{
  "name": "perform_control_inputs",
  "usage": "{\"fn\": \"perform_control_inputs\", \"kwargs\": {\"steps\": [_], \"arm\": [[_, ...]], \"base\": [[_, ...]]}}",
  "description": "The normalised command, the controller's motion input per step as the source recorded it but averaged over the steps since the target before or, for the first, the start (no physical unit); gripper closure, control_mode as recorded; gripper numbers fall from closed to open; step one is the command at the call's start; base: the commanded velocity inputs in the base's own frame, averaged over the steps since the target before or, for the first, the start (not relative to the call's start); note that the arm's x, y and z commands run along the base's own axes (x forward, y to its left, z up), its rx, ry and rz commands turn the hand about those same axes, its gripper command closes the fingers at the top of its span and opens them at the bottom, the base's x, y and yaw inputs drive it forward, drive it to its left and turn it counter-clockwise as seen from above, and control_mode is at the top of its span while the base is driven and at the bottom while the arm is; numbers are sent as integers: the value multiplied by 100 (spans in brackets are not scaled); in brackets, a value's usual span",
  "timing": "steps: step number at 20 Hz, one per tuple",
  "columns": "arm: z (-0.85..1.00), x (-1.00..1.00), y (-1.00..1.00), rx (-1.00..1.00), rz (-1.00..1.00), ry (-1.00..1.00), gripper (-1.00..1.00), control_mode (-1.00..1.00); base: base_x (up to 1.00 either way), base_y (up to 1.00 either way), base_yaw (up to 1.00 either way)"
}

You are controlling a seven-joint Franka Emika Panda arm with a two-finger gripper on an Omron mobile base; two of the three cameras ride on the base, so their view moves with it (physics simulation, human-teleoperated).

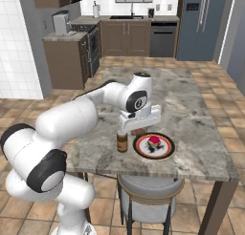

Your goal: Take the cinnamon bottle from the cabinet and place it on the dining table, next to the plate with the cupcake. Then take the chocolate from the dining counter and place it on the cupcake plate.

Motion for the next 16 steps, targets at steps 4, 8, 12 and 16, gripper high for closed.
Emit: {"fn": "perform_control_inputs", "kwargs": {"steps": [4,8,12,16], "arm": [[-66,0,0,-6,0,0,100,-100],[-60,5,0,-4,0,0,100,-100],[-22,10,-19,0,3,0,100,-100],[-9,6,-18,0,6,-2,100,-100]], "base": [[0,0,0],[0,0,0],[0,0,0],[0,0,0]]}}
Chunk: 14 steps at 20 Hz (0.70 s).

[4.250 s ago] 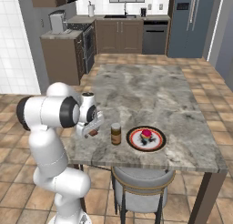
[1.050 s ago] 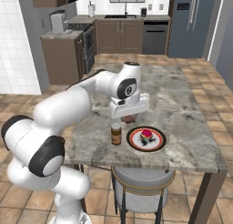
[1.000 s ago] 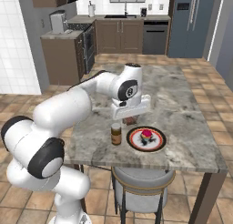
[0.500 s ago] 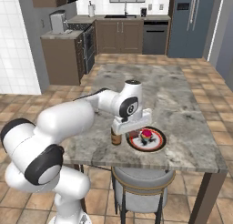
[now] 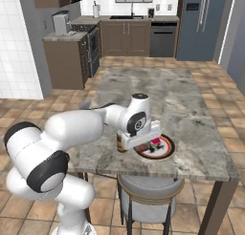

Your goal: Take the cinnamon bottle from the cabinet and place it on the dining table, next to the plate with the cupcake. Then take the chocolate from the dining counter and place it on the cupcake plate.

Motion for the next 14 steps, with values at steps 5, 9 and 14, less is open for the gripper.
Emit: {"fn": "perform_control_inputs", "kwargs": {"steps": [5,9,14], "arm": [[0,21,-16,0,8,-4,100,-100],[-1,28,-12,0,8,-5,100,-100],[-22,23,-4,0,7,-2,100,-100]], "base": [[0,0,0],[0,0,0],[0,0,0]]}}
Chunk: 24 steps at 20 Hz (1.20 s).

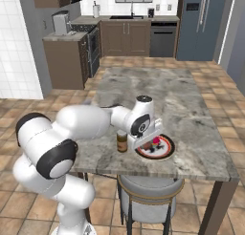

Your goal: Take the cinnamon bottle from the cabinet and place it on the dining table, next to the plate with the cupcake. Then take the chocolate from the dining counter and place it on the cupcake plate.

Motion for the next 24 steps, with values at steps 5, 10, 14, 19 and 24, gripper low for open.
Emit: {"fn": "perform_control_inputs", "kwargs": {"steps": [5,10,14,19,24], "arm": [[-27,9,0,0,3,-4,100,-100],[-10,2,-8,0,1,-5,100,-100],[-1,6,-9,0,0,-4,100,-100],[-5,8,-5,0,0,-2,100,-100],[-10,10,0,0,0,0,100,-100]], "base": [[0,0,0],[0,0,0],[0,0,0],[0,0,0],[0,0,0]]}}
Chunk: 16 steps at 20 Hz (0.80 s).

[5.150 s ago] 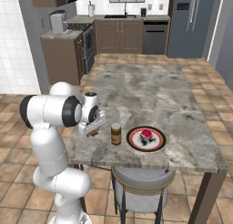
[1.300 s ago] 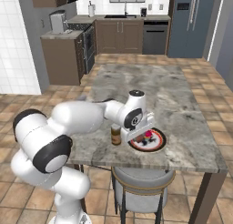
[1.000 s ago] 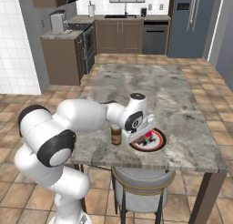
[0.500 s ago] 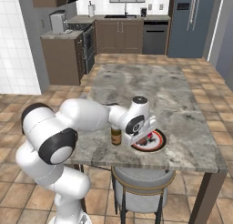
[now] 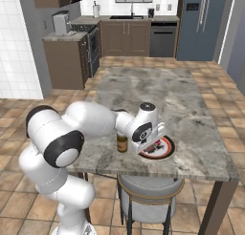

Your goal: Take the cinnamon bottle from the cabinet and place it on the dining table, next to the plate with the cupcake. Then take the chocolate from the dining counter and place it on the cupcake plate.

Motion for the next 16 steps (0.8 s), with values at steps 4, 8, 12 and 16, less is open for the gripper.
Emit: {"fn": "perform_control_inputs", "kwargs": {"steps": [4,8,12,16], "arm": [[-1,13,0,0,0,-5,-100,-100],[0,12,0,0,0,-6,-100,-100],[0,5,-9,0,0,-7,-100,-100],[24,0,-1,0,0,-8,-100,-100]], "base": [[0,0,0],[0,0,0],[0,0,0],[0,0,0]]}}
